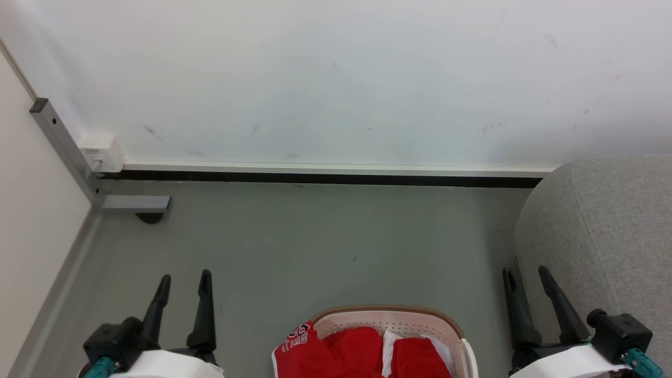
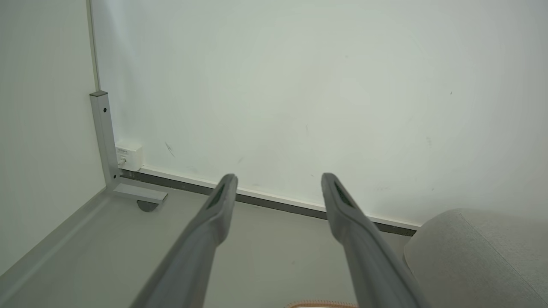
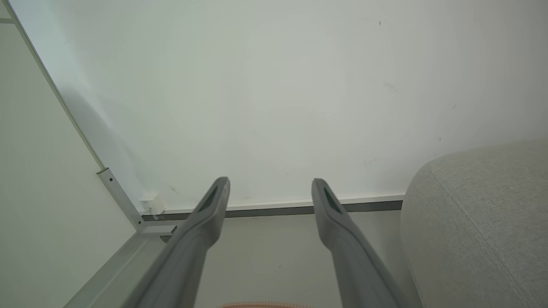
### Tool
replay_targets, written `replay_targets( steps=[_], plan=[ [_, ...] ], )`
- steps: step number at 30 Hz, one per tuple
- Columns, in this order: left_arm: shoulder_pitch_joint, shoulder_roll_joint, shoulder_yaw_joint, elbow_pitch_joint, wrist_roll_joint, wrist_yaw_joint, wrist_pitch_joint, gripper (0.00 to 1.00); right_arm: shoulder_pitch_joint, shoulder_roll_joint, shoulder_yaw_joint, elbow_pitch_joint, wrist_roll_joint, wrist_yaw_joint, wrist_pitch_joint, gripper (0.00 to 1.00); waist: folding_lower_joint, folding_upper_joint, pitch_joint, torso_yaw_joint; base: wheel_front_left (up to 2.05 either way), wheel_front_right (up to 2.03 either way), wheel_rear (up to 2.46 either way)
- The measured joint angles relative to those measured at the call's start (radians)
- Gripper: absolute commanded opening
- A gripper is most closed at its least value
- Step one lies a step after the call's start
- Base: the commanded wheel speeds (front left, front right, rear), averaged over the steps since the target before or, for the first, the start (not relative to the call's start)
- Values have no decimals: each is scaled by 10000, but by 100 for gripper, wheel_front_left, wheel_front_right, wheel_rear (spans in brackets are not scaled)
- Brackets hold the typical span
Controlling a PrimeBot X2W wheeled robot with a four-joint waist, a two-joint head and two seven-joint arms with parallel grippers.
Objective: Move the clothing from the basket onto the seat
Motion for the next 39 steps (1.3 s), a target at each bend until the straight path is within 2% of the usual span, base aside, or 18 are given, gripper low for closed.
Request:
replay_targets(
  steps=[23,39],
  plan=[
    [7,-127,136,-2,1764,-132,-441,100,-5,-6,65,-142,-1434,0,-454,100,0,0,-59,-28,0,0,0],
    [13,-305,351,-12,2535,-349,-692,100,-4,-12,176,-167,-2125,0,-711,100,0,0,-115,-43,0,0,0]
  ],
)
